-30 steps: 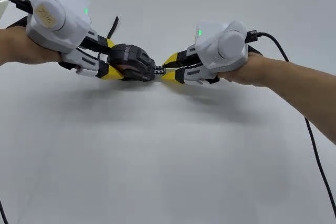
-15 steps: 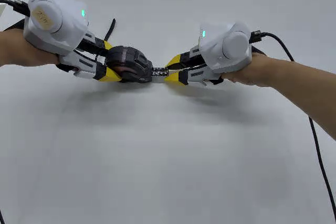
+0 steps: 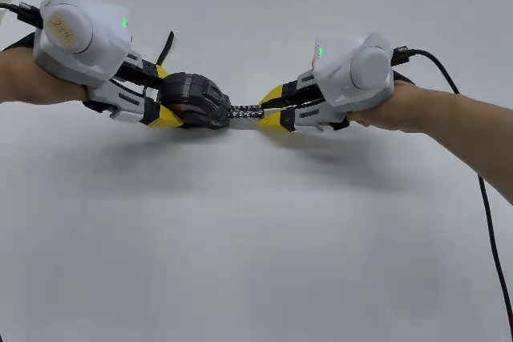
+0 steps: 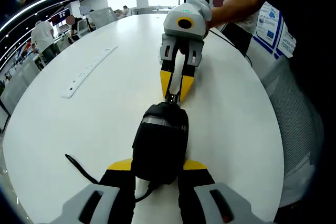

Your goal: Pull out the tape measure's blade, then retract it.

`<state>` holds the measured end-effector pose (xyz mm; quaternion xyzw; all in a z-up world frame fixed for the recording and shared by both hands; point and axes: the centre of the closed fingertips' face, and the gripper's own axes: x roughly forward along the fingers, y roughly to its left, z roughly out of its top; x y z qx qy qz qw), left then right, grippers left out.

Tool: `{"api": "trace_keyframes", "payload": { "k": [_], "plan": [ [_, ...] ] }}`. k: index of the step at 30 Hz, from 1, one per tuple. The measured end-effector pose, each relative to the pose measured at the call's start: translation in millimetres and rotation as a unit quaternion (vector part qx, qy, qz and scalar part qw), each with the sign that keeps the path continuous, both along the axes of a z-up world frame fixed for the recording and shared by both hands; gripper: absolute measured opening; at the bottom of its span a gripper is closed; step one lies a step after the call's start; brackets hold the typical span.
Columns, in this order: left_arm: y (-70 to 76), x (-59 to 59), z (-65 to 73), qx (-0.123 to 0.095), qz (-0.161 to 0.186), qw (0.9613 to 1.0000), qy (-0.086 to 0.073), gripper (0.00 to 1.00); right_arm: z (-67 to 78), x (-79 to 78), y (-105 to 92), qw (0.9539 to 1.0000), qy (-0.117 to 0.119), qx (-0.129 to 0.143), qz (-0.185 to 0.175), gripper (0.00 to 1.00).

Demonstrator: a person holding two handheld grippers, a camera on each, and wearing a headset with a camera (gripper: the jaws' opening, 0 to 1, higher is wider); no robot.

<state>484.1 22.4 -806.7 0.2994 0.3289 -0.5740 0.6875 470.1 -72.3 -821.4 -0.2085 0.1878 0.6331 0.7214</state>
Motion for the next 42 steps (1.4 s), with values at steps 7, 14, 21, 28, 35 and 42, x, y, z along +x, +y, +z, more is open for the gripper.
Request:
{"api": "trace_keyframes", "payload": {
  "k": [7, 14, 21, 28, 35, 42],
  "plan": [
    [0.4, 0.0, 0.4, -0.001, 0.002, 1.0, 0.001, 0.28, 1.6, -1.1, -6.3, 1.0, 0.003, -0.001, 0.001, 0.11],
    [0.4, -0.3, 0.7, -0.001, 0.001, 1.0, 0.003, 0.28, 1.8, -1.6, -15.0, 1.0, 0.001, -0.004, 0.002, 0.11],
    [-0.2, -0.7, 1.1, -0.001, 0.002, 1.0, 0.004, 0.28, 1.4, -1.7, -25.0, 1.0, 0.004, -0.007, 0.001, 0.11],
    [0.3, -1.0, 1.5, -0.001, 0.001, 1.0, 0.005, 0.28, 2.7, -2.5, -32.7, 1.0, 0.005, -0.008, 0.001, 0.11],
    [0.8, -2.1, 2.6, 0.0, 0.001, 1.0, 0.005, 0.28, 3.5, -3.3, -38.9, 0.9999, 0.009, -0.007, 0.001, 0.11],
    [0.5, -2.3, 3.1, 0.001, 0.002, 1.0, 0.005, 0.28, 4.5, -3.7, -46.5, 0.9999, 0.013, -0.007, -0.001, 0.11]
  ]
}}
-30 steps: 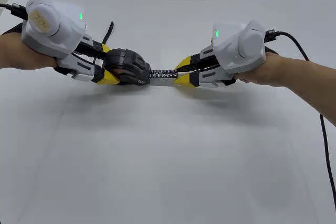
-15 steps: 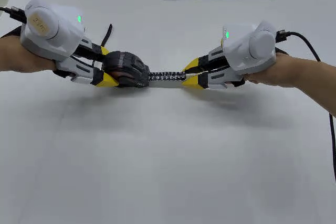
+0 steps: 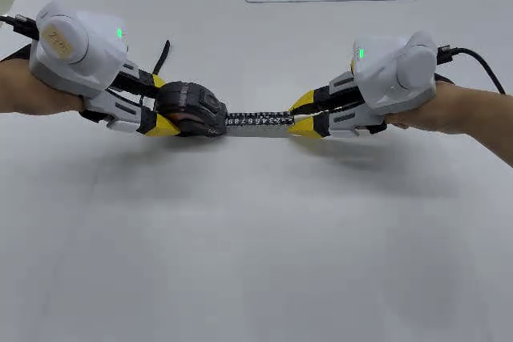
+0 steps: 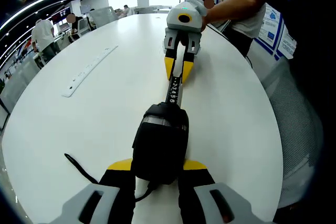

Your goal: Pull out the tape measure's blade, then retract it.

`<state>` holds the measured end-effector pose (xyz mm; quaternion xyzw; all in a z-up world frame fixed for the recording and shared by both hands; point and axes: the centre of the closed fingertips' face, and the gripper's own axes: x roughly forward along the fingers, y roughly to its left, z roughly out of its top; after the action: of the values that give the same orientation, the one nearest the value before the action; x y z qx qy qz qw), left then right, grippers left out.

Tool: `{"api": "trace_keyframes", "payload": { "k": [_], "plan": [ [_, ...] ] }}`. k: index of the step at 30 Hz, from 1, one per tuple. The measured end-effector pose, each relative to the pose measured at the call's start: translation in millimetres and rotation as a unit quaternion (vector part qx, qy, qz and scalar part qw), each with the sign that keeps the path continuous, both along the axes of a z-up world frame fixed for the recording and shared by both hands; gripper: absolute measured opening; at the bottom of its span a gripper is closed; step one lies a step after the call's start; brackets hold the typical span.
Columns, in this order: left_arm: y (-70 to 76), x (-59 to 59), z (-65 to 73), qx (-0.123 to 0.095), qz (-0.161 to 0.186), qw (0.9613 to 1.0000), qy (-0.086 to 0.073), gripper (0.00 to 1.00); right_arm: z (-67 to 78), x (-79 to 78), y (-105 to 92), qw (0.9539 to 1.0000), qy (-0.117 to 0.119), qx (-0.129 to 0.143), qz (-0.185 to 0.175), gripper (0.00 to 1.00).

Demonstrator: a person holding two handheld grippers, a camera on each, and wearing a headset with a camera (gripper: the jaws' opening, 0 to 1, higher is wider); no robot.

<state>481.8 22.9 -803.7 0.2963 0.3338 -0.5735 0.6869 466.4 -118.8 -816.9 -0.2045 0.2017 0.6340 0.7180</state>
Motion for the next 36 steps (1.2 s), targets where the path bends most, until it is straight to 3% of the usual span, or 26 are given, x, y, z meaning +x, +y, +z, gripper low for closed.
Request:
{"api": "trace_keyframes", "payload": {
  "k": [36],
  "plan": [
    [-1.8, 1.2, -1.7, -0.001, 0.003, 1.0, 0.002, 0.28, -3.1, -3.8, -48.8, 0.9998, 0.015, -0.009, -0.013, 0.11]
  ]
}}
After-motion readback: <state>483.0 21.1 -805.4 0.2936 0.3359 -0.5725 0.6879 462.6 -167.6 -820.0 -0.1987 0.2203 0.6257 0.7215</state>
